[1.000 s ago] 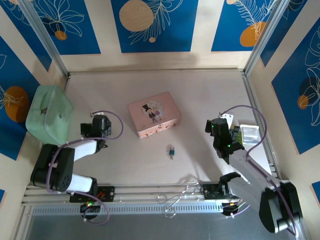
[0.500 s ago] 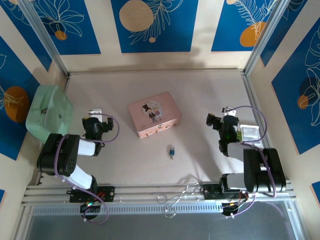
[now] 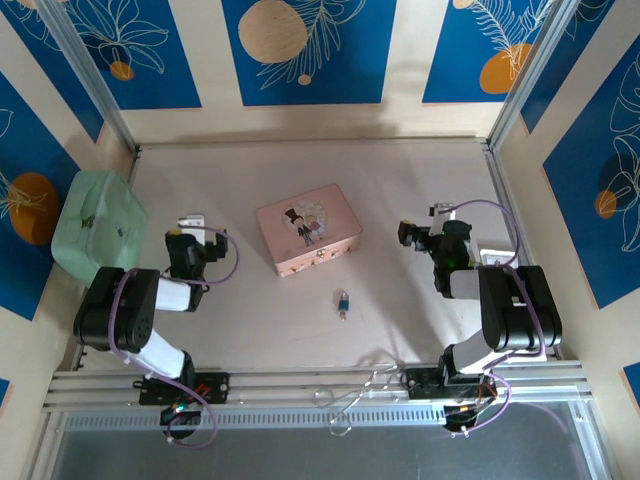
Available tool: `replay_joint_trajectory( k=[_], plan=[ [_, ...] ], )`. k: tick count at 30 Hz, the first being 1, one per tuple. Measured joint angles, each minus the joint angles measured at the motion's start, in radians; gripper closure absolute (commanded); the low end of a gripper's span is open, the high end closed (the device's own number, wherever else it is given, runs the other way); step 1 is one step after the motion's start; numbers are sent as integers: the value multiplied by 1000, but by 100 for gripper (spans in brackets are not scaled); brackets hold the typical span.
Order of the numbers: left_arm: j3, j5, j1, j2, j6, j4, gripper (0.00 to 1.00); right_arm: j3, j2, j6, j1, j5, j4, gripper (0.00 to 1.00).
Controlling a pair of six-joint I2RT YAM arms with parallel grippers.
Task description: Unlock the padlock with the key
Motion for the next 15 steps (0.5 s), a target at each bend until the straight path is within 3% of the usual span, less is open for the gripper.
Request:
replay_joint_trajectory(
  k=[15],
  plan=[
    [17,67,0,0,20,-8,0,0,0,0,0,-10,9,1]
  ],
)
